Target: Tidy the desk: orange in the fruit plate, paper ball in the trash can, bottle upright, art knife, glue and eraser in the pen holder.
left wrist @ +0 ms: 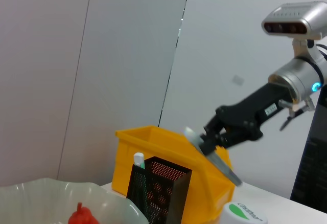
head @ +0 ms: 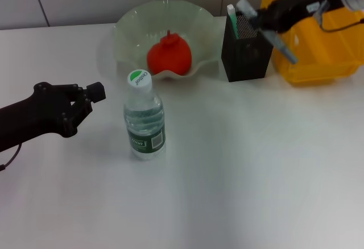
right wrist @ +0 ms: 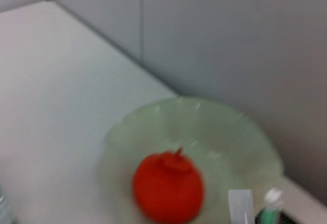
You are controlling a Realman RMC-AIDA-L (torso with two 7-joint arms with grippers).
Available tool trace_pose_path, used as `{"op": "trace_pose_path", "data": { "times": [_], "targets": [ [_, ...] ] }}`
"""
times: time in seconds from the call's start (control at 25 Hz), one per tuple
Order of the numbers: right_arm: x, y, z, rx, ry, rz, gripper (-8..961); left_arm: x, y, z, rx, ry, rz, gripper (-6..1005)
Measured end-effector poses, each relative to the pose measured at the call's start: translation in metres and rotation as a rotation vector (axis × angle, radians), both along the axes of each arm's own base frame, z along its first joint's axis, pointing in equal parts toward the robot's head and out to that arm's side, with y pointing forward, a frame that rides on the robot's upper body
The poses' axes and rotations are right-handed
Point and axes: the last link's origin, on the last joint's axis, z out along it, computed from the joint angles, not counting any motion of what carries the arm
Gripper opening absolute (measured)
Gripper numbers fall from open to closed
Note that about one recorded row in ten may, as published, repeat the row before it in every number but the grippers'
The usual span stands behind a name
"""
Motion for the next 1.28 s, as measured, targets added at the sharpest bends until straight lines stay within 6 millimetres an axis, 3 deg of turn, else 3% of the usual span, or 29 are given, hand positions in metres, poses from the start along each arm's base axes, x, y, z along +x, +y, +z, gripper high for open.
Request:
{"op": "trace_pose_path", "data": {
  "times": [0.32, 0.64, 1.28],
  "targets": [
    [0.013, 0.006, 0.015, 0.133, 0.087, 0.034, 143, 0.0, 0.0, 0.003, 0.004, -0.006, -0.005, 82],
    [0.015, 0.014, 0.022, 0.214, 0.096, 0.067, 142, 0.002, 0.001, 0.003, 0.002, -0.005, -0.012, 83],
    [0.024, 0.026, 0.016, 0.31, 0.191, 0.139, 141, -0.003, -0.003, 0.003, 0.001, -0.007, 0.003, 84]
  ]
}}
